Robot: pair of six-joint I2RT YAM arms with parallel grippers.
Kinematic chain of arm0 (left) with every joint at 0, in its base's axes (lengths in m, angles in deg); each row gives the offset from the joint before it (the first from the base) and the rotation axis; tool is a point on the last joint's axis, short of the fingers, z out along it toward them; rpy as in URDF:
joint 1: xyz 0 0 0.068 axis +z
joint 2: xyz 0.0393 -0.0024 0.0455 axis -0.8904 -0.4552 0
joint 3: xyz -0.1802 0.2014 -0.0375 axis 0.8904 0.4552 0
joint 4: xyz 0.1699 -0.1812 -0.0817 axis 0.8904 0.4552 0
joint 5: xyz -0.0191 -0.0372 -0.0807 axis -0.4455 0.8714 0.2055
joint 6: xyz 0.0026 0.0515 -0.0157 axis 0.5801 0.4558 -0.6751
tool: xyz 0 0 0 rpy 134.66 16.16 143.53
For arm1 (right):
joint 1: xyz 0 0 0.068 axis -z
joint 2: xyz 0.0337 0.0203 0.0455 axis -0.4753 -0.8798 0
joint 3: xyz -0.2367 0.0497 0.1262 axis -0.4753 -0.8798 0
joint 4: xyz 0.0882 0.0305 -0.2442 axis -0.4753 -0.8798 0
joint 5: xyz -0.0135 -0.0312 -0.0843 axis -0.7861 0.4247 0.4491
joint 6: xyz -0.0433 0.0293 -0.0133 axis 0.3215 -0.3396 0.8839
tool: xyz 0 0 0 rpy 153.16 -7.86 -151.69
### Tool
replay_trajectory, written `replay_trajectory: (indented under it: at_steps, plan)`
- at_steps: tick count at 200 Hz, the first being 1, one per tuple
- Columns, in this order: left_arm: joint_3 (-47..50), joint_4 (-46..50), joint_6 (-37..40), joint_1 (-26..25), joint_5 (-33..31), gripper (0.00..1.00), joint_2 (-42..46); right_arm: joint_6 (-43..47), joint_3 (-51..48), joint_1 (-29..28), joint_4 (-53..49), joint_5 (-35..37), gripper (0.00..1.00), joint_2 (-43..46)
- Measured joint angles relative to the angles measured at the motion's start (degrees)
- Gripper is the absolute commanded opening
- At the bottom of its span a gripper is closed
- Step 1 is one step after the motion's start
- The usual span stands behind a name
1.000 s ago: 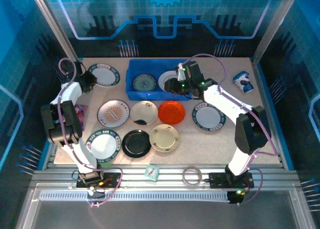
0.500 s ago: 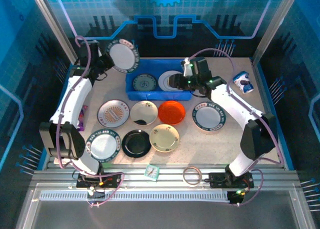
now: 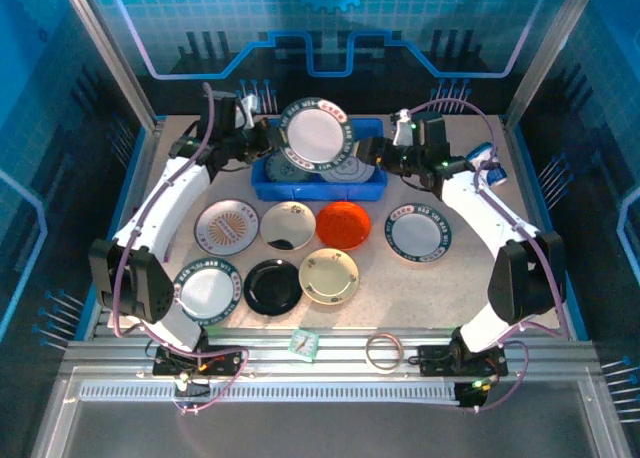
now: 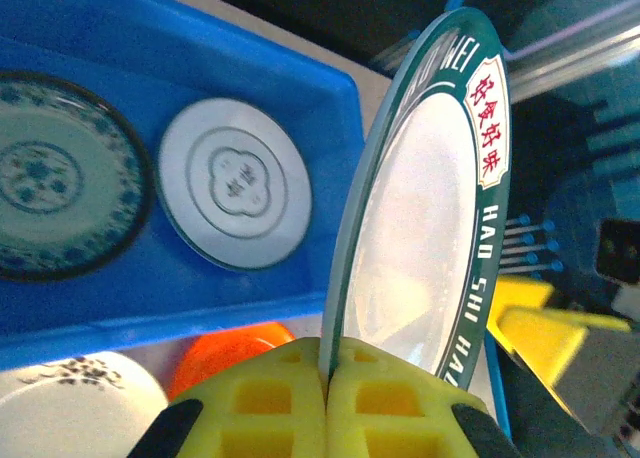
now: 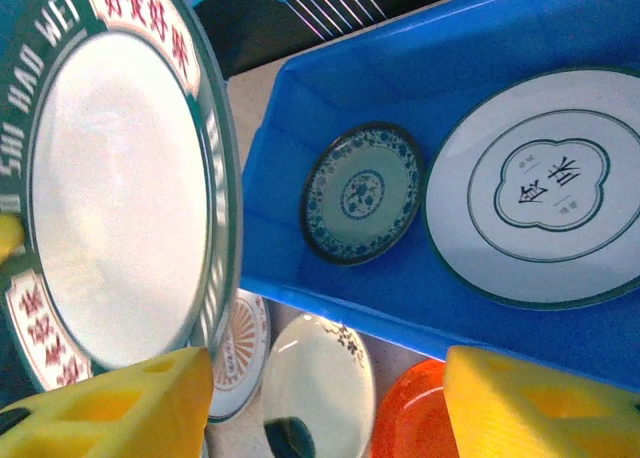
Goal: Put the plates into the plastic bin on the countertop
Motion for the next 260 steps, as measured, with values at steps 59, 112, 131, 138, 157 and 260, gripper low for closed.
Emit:
replay_trajectory:
  at_steps: [59, 112, 131, 138, 157, 260]
  plan:
    - [1.9, -1.97, -1.68, -4.66, 2.97, 0.0, -0.79, -4.63, -1.36, 0.2, 6.64, -3.39, 0.09, -0.55]
    - [1.9, -4.5, -3.48, -5.14, 3.34, 0.36, -5.75, -7.58, -3.5, 1.53, 9.7, -5.01, 0.0, -0.5]
    - [1.88, -4.83, -4.61, -5.35, 3.02, 0.0, -7.32, -8.63, -4.63, 2.32, 10.12, -5.16, 0.0, -0.5]
    - [1.88, -5.27, -4.9, -5.29, 2.75, 0.0, -8.02, -9.01, -4.79, 2.75, 10.16, -4.94, 0.0, -0.5]
    - [1.44, -7.48, -5.2, -5.35, 3.93, 0.0, -9.79, -10.1, -5.4, 3.91, 9.99, -4.9, 0.0, -0.79]
    - [-4.04, -13.35, -10.16, -5.99, 5.4, 0.0, -17.75, -5.75, -5.49, 5.18, 5.09, -1.29, 0.55, -0.92]
